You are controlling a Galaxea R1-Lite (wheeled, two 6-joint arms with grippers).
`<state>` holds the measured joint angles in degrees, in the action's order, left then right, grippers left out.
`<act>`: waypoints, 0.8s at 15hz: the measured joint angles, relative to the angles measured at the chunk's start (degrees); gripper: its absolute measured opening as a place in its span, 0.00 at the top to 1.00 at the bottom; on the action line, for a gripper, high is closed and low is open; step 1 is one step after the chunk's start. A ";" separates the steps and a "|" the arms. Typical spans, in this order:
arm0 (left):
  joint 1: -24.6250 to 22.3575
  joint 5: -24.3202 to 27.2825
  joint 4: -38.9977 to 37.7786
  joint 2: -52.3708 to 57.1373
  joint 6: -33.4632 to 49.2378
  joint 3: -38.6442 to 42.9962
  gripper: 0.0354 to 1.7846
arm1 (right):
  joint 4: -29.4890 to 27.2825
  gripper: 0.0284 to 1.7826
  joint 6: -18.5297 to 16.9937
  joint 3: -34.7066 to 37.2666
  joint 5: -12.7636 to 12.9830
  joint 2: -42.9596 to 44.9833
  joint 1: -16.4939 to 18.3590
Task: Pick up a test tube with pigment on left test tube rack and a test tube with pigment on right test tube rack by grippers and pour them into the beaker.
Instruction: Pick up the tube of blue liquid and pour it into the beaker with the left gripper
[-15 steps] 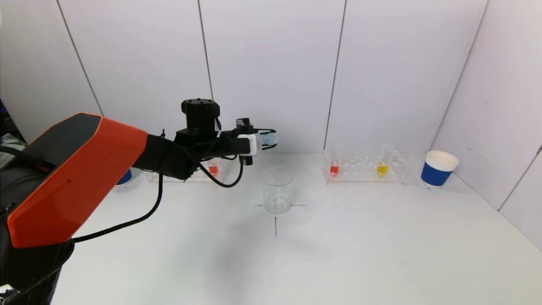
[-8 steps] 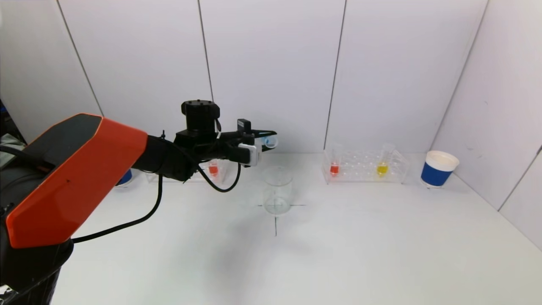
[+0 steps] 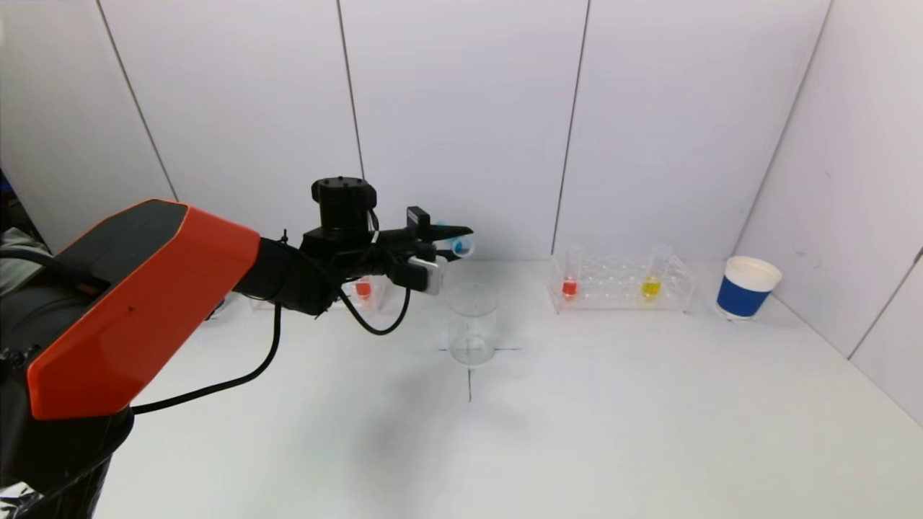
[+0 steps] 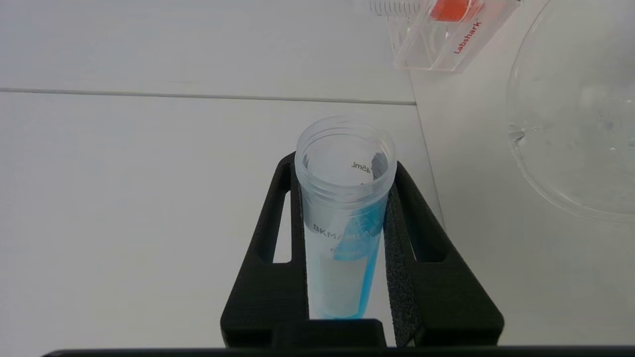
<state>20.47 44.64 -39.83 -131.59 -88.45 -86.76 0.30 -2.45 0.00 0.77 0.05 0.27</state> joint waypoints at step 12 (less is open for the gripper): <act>0.34 -1.27 -0.55 -0.48 -8.12 -0.83 0.76 | 0.00 0.00 0.02 0.00 0.00 0.00 0.00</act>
<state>20.81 43.37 -40.38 -132.06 -96.57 -87.59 0.30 -2.43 0.00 0.77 0.05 0.27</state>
